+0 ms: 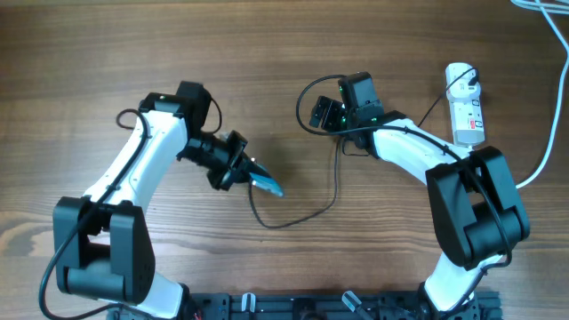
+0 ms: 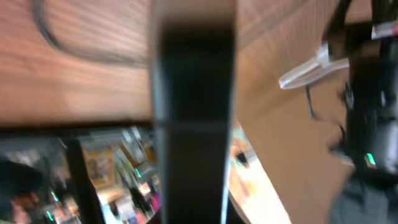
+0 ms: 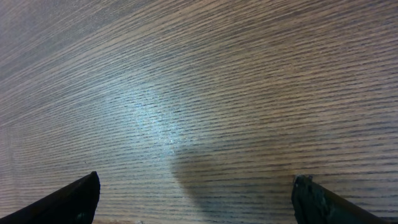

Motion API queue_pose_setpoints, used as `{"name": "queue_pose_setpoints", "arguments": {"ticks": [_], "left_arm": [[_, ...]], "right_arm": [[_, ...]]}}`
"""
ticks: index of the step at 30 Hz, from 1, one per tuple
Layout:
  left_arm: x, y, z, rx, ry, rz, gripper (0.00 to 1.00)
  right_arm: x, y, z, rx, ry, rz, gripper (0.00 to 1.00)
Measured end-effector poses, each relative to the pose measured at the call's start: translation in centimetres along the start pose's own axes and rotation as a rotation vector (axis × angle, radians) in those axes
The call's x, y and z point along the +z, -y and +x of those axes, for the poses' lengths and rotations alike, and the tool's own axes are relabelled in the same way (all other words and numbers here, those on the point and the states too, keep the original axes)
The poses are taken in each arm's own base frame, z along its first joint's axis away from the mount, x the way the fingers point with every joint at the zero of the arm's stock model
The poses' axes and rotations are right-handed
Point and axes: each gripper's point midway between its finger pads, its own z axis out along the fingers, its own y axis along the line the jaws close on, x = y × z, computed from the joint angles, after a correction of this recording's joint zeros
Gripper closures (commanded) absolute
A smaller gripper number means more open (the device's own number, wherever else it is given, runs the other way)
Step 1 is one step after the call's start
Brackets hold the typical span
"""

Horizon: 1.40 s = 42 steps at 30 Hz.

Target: Plug charger to phone and switch on socket

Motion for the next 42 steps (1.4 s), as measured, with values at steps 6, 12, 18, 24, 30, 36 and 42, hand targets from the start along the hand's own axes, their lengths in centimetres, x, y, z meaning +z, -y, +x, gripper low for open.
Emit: {"name": "queue_pose_setpoints", "arguments": {"ticks": [6,12,18,24,30,36,42], "left_arm": [[-1.9,-2.4,-7.7,0.084,0.413,-0.216,0.96],[-6.4,-2.9,-13.6,0.171,0.791,-0.385,0.96],[-8.0,-3.0,-15.1,0.249,0.902,-0.477,0.96],[-5.4,-3.6,-14.9,0.355,0.874,-0.533,0.96],[-3.7,-3.4,-14.0,0.420,0.829,-0.549,0.96],[-2.3,-5.8,-13.8,0.407,0.780,-0.591,0.96],[-1.8,-6.6,-14.0,0.405,0.775,-0.595,0.95]], "right_arm": [[0.0,0.0,0.0,0.000,0.000,0.000,0.00],[0.0,0.0,0.0,0.000,0.000,0.000,0.00],[0.0,0.0,0.0,0.000,0.000,0.000,0.00],[0.0,0.0,0.0,0.000,0.000,0.000,0.00],[0.0,0.0,0.0,0.000,0.000,0.000,0.00],[0.0,0.0,0.0,0.000,0.000,0.000,0.00],[0.0,0.0,0.0,0.000,0.000,0.000,0.00]]}}
